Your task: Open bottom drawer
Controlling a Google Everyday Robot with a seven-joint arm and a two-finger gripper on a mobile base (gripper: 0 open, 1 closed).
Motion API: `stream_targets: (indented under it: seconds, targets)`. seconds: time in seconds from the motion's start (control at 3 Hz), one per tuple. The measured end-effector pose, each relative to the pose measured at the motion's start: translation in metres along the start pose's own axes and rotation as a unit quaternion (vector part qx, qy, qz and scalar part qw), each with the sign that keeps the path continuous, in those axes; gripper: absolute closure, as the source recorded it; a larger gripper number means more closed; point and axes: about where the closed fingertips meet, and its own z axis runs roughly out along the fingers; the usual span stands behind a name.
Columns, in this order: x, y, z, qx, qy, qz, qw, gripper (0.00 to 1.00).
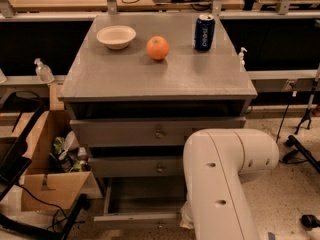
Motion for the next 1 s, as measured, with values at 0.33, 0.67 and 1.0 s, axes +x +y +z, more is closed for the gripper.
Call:
stream_targets:
  seconds: [0.33, 0.67, 1.0]
  targets:
    - [0.0000, 0.0000, 0.0000, 0.000, 0.000, 0.000, 1.0000, 1.00]
    - [0.0000, 0.0000, -0.0001, 0.000, 0.000, 0.000, 1.0000, 1.00]
    - [-0.0003, 0.0002, -0.0014, 0.000, 0.000, 0.000, 1.0000, 1.00]
